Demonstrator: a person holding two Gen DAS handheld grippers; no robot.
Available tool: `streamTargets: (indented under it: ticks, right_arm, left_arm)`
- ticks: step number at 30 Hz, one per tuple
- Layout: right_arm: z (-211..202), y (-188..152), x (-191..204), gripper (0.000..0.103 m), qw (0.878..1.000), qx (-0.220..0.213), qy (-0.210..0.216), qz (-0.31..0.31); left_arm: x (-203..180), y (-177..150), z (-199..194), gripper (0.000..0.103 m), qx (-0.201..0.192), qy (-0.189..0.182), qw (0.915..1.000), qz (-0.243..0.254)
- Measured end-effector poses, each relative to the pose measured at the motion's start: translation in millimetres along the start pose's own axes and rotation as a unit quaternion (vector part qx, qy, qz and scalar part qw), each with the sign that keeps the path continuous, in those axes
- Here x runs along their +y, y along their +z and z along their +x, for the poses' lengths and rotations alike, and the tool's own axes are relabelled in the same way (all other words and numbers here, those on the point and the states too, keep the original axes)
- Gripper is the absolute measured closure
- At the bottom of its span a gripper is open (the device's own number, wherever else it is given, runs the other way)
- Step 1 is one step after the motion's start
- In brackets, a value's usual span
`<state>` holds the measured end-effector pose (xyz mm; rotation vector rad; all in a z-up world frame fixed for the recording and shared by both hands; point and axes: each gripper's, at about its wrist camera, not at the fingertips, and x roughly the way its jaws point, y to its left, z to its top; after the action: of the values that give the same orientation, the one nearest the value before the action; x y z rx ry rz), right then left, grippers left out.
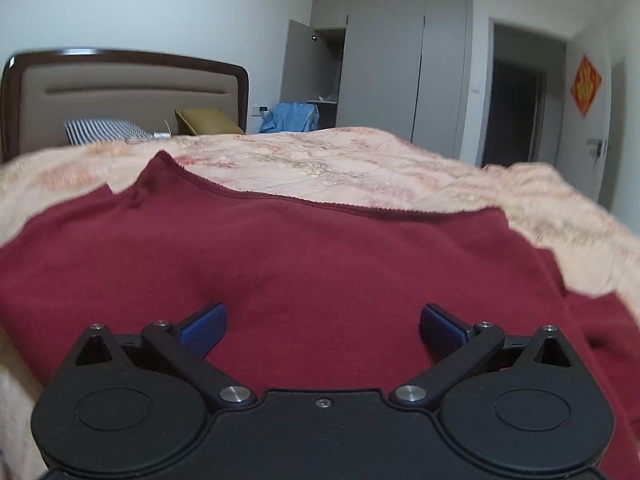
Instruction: Fold small clothes
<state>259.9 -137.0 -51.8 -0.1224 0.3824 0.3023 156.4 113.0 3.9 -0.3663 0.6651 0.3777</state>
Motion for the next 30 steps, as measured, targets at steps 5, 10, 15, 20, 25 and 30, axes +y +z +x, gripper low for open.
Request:
streamTargets:
  ticks: [5,10,15,20,25,30]
  right_arm:
    - [-1,-7,-6,0.0,1.0,-0.015,0.014,0.021]
    - [-1,-7,-7,0.0,0.999,-0.017,0.016,0.027]
    - [-2,-8,-10,0.0,0.999,-0.017,0.021,0.033]
    - [-4,-10,-13,0.0,0.999,-0.018,0.022,0.035]
    - [-4,-10,-13,0.0,0.999,-0.018,0.022,0.035]
    - [-4,-10,-13,0.0,0.999,-0.018,0.022,0.035]
  left_arm:
    - [-2,-7,0,0.0,0.007,-0.001,1.0,-0.003]
    - [-6,-14,0,0.0,0.008,0.003,0.9999,0.009]
    - [-8,-17,2,0.0,0.012,0.007,0.9998,0.015]
    - [-7,-19,5,0.0,0.018,0.01,0.9996,0.017]
    - [-3,-24,10,0.0,0.023,0.004,0.9997,0.009]
    - [24,-38,5,0.0,-0.033,-0.056,0.9944,-0.084]
